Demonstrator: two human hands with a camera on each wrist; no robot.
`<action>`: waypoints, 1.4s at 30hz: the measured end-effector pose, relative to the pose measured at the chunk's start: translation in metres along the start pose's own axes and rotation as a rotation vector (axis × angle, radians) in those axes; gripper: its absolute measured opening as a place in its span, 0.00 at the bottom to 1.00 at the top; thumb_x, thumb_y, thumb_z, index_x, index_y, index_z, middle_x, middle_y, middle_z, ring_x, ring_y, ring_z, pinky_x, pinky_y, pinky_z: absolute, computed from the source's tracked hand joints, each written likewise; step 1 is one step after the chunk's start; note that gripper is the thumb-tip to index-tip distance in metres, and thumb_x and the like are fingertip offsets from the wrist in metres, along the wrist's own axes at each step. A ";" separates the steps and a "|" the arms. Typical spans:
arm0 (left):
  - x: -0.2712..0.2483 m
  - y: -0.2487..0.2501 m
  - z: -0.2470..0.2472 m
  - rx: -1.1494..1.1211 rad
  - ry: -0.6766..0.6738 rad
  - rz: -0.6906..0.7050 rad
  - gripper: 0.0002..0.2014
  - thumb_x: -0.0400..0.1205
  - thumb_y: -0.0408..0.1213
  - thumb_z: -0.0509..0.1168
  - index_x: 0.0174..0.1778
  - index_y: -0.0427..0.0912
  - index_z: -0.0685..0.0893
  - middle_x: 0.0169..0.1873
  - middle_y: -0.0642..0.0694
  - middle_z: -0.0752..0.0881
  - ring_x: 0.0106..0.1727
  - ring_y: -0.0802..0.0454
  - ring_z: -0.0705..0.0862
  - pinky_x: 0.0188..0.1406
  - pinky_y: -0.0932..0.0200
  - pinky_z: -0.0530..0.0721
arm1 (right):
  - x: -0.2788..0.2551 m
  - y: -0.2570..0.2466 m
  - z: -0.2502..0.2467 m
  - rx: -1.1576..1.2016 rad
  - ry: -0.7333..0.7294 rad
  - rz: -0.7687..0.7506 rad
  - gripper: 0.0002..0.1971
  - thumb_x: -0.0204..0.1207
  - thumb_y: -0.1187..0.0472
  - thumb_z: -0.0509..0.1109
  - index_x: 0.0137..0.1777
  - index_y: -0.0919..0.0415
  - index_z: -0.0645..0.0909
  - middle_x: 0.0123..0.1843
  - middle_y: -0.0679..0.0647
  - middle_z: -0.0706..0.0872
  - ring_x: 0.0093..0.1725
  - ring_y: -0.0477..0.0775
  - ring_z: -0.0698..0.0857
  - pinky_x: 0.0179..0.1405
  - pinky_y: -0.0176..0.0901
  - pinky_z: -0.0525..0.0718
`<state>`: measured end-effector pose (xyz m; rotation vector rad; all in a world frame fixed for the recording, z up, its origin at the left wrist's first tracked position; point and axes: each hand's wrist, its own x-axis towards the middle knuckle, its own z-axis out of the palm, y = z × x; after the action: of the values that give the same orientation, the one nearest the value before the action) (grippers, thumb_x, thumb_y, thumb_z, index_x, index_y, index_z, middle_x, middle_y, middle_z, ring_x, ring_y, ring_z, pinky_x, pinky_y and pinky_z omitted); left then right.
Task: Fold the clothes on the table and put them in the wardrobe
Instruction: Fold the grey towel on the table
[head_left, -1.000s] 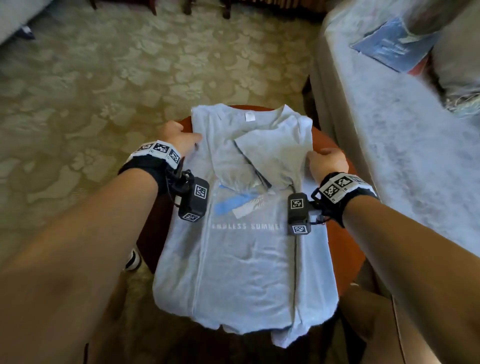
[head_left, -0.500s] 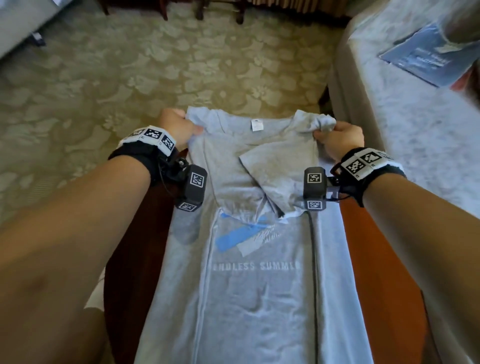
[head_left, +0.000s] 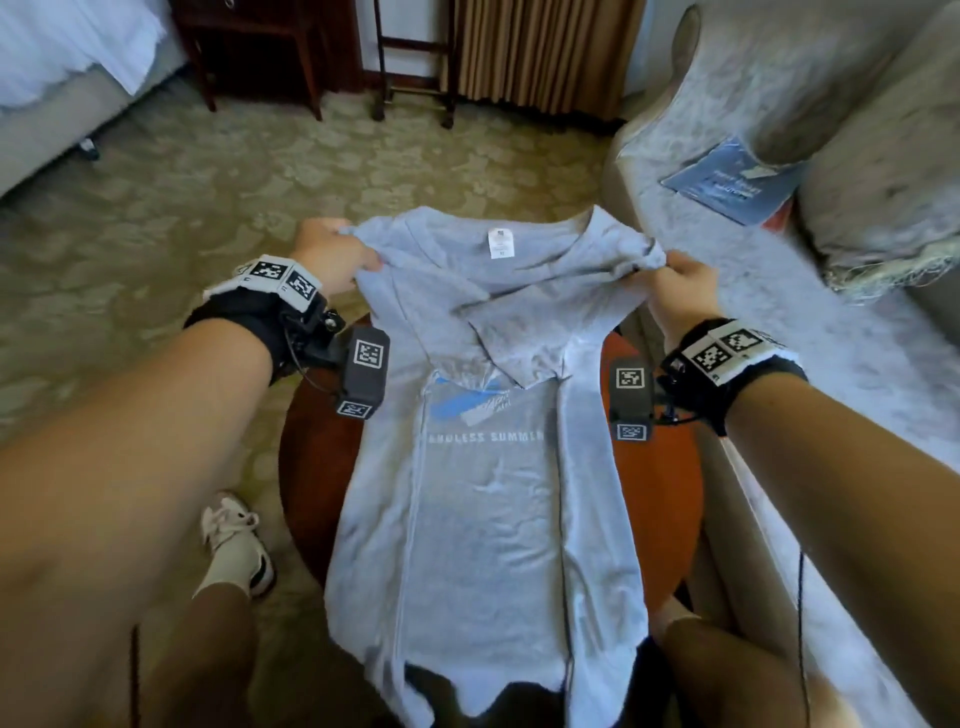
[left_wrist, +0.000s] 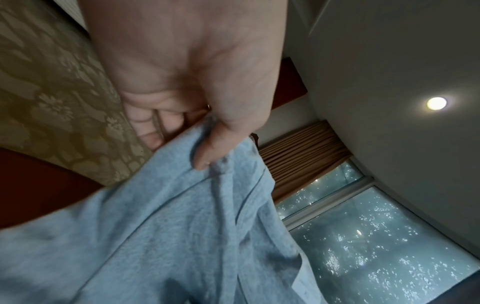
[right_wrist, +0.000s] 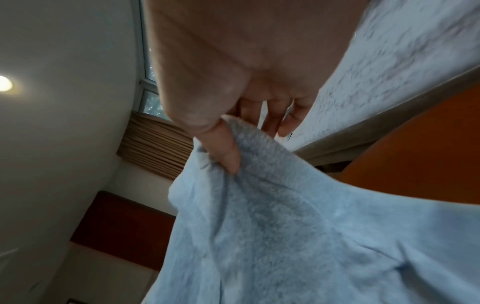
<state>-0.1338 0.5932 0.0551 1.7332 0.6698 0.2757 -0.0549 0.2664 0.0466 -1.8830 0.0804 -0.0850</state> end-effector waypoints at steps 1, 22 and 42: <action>-0.016 -0.003 -0.006 0.000 -0.025 -0.032 0.14 0.71 0.18 0.70 0.45 0.41 0.82 0.45 0.42 0.81 0.50 0.47 0.81 0.50 0.51 0.85 | -0.017 0.000 -0.011 0.002 -0.024 -0.022 0.09 0.66 0.70 0.72 0.45 0.74 0.84 0.38 0.58 0.84 0.38 0.51 0.81 0.36 0.45 0.80; -0.147 -0.112 -0.024 0.340 -0.134 -0.316 0.07 0.78 0.32 0.72 0.47 0.34 0.82 0.53 0.37 0.85 0.55 0.40 0.84 0.44 0.48 0.88 | -0.157 0.095 -0.053 -0.465 -0.310 0.245 0.11 0.76 0.47 0.76 0.47 0.54 0.85 0.48 0.51 0.89 0.50 0.52 0.87 0.57 0.53 0.87; -0.176 -0.127 -0.008 0.438 -0.122 -0.374 0.33 0.70 0.40 0.80 0.66 0.29 0.76 0.61 0.34 0.82 0.60 0.36 0.83 0.61 0.41 0.84 | -0.172 0.101 -0.056 -0.582 -0.405 0.440 0.19 0.70 0.50 0.82 0.46 0.65 0.82 0.39 0.56 0.86 0.35 0.53 0.83 0.32 0.44 0.81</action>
<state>-0.3170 0.5172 -0.0343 1.9698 0.9985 -0.2535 -0.2330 0.1992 -0.0352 -2.3739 0.2604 0.6840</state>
